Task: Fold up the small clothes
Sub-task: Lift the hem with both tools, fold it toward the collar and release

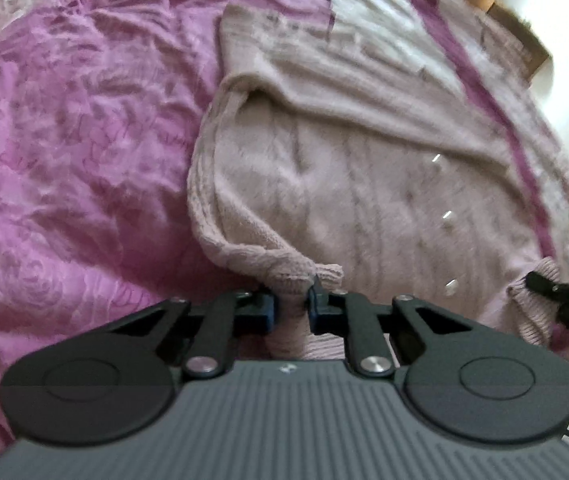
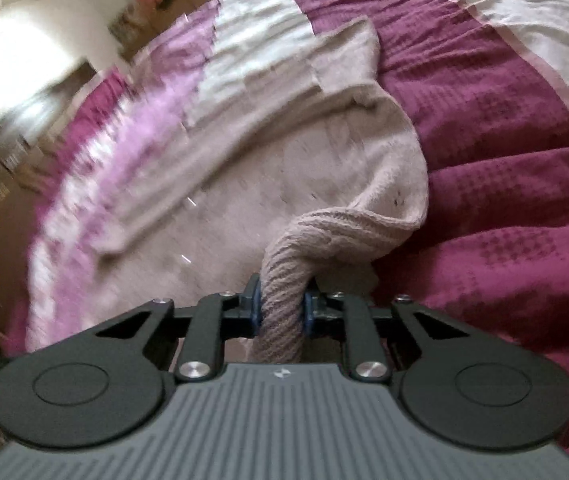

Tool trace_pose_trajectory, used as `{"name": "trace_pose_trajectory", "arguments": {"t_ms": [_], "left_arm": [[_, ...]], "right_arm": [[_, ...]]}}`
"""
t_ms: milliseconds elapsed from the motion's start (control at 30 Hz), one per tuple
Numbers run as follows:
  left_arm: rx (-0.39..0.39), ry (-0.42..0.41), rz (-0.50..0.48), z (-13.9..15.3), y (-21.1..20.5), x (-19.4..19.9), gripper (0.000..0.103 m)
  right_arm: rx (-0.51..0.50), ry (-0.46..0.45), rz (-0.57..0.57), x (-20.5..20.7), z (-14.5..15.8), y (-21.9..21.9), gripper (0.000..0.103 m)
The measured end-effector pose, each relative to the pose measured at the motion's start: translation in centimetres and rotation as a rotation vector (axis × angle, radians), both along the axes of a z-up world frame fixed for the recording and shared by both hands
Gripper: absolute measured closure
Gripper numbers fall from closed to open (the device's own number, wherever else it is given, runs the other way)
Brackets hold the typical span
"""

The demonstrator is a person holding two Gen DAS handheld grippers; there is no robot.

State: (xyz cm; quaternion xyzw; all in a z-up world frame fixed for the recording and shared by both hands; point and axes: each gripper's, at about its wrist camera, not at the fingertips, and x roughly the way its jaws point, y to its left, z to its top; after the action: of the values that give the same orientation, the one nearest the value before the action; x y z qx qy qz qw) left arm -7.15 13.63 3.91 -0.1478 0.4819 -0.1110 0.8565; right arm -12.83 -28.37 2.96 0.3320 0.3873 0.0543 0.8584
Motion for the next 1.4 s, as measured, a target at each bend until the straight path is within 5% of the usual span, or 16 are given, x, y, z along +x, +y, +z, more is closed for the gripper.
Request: {"name": "trace_pose_trajectory", "arguments": {"t_ms": [233,600,867,1167,1400], "left_arm": [[-0.088,-0.093,0.019,2.7,0.5,0.5,0.087],[-0.216,-0.232,0.102,6.8,1.6,3.5,0.088],[-0.275,-0.293,0.193,8.3,1.6,9.8,0.088],[-0.201,-0.263,0.251,3.5,0.7,17.0,0.088],[-0.122,-0.2,0.247,-1.8,1.1,18.5,0.084]], "right_arm": [[0.207,-0.068,-0.059,0.9,1.0,-1.4,0.082],[0.251,-0.244,-0.084,4.5,5.8,-3.1,0.082],[0.295,-0.294,-0.145,10.3,6.6,-5.0,0.082],[0.288,-0.224,-0.247,17.9,1.7,-5.9,0.082],[0.089,-0.173,-0.252,19.5,-3.1,-4.8,0.081]]}}
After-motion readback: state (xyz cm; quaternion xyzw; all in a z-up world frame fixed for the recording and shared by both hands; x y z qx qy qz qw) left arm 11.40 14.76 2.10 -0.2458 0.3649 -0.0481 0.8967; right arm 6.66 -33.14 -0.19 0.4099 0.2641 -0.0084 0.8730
